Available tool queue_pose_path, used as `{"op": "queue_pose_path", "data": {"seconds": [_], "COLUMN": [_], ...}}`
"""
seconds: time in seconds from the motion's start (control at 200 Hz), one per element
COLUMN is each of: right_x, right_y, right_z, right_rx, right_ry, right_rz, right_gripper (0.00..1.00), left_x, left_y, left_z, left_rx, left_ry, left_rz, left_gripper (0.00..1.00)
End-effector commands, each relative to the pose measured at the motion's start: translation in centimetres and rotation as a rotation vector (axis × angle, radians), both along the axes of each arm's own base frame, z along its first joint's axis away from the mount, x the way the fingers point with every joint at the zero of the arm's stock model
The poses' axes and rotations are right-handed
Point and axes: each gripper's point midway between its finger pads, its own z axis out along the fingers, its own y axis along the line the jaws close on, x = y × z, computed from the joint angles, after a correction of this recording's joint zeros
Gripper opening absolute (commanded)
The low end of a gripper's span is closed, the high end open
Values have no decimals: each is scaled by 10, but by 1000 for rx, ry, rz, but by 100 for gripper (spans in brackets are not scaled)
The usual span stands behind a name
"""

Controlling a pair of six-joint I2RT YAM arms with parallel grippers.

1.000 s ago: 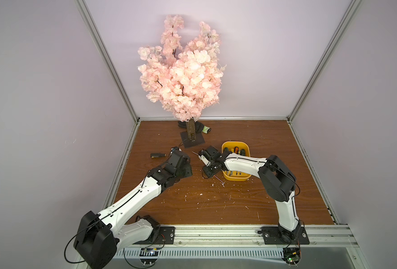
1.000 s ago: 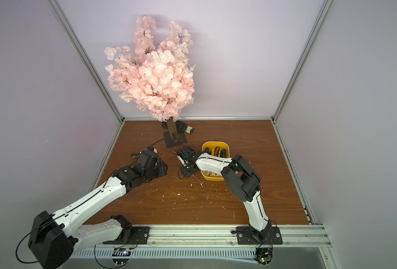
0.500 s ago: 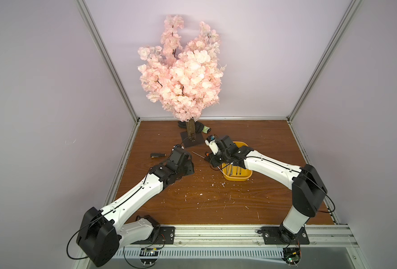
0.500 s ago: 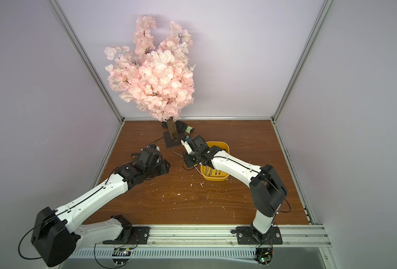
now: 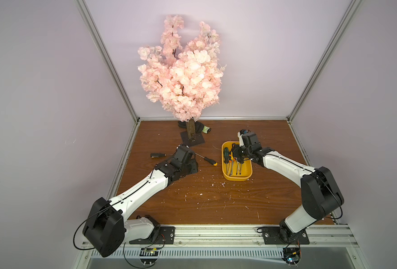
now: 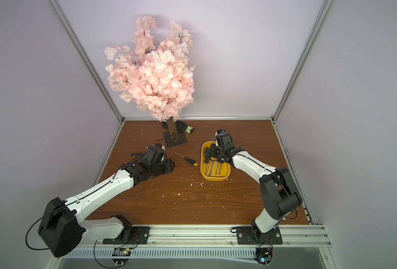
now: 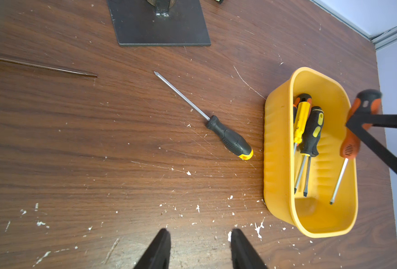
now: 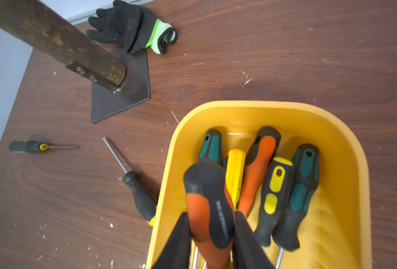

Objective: Put the screwdriver on the desktop into the storage box
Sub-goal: Place the screwdriver in the storage box.

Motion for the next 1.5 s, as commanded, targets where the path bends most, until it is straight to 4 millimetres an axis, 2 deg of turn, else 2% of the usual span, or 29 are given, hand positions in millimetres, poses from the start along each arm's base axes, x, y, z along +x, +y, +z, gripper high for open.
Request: {"op": "queue_pose_path", "data": {"seconds": [0.0,0.56,1.111,1.256,1.491], "right_x": [19,20,22,24,22], "right_y": [-1,-14,-19,-17,-17], "right_z": [17,-25,-31,-23,9], "right_rx": [63,17,-13,-5,18], "right_ry": [-69,-1,1,-10,-68], "right_rz": [-74,-153,-171,-165,-140], "right_gripper": [18,19,25,39,40], "left_x": [1,-2,-1,-1,6], "left_y": [-5,-1,-2,-1,-6], "left_z": [9,6,6,7,7], "left_rx": [-13,-10,-7,-5,7], "left_ry": [-27,-29,-28,-33,-36], "left_rz": [-16,-9,-11,-9,-28], "left_gripper": [46,46,47,47,49]}}
